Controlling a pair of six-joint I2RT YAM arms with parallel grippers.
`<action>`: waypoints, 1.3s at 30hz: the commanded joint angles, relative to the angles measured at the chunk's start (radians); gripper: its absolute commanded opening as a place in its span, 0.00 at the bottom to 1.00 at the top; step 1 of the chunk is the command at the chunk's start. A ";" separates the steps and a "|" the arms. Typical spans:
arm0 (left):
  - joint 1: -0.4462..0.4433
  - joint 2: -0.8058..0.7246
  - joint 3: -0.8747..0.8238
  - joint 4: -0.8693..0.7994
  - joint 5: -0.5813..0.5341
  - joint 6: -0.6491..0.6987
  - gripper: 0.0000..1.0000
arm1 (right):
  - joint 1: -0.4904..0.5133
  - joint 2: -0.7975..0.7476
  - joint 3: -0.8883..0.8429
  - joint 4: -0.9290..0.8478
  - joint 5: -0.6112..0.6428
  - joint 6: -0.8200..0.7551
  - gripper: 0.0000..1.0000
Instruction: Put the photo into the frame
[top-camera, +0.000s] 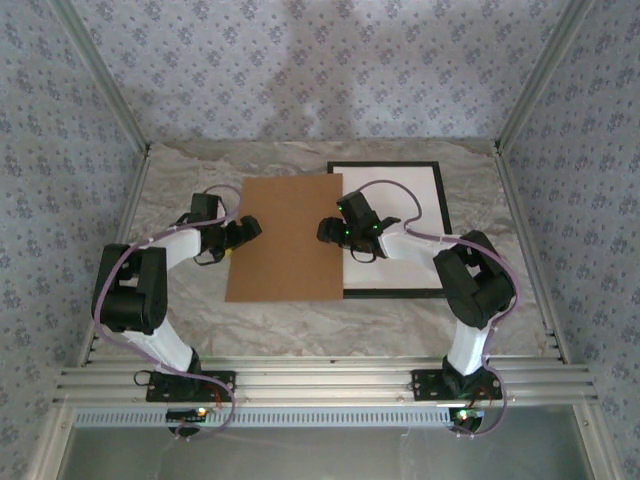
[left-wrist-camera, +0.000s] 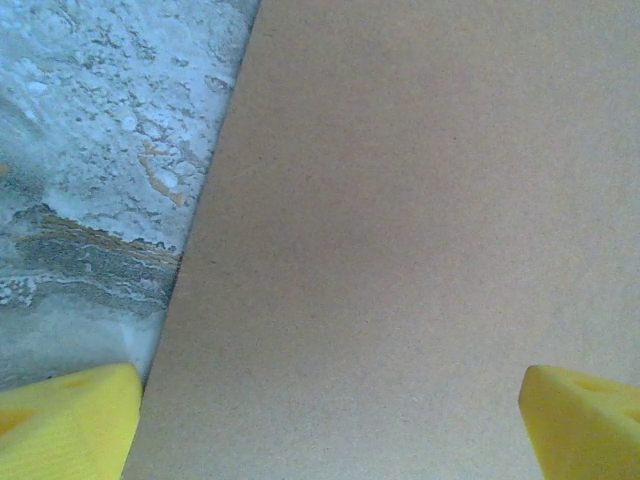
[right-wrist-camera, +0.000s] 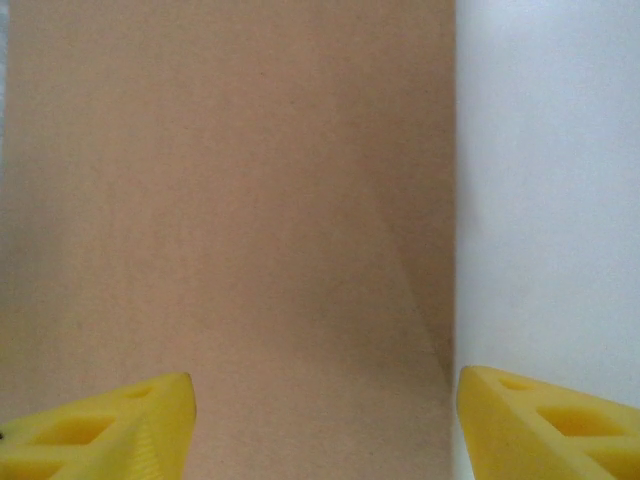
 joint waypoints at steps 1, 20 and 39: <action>-0.009 0.028 -0.027 -0.068 0.081 0.000 0.97 | -0.008 0.018 -0.020 0.050 -0.049 0.016 0.70; -0.009 0.030 -0.033 -0.064 0.090 -0.002 0.96 | -0.004 0.033 -0.023 0.017 0.000 0.003 0.74; -0.009 0.030 -0.035 -0.068 0.093 -0.003 0.96 | 0.013 0.038 -0.013 -0.037 0.063 -0.013 0.83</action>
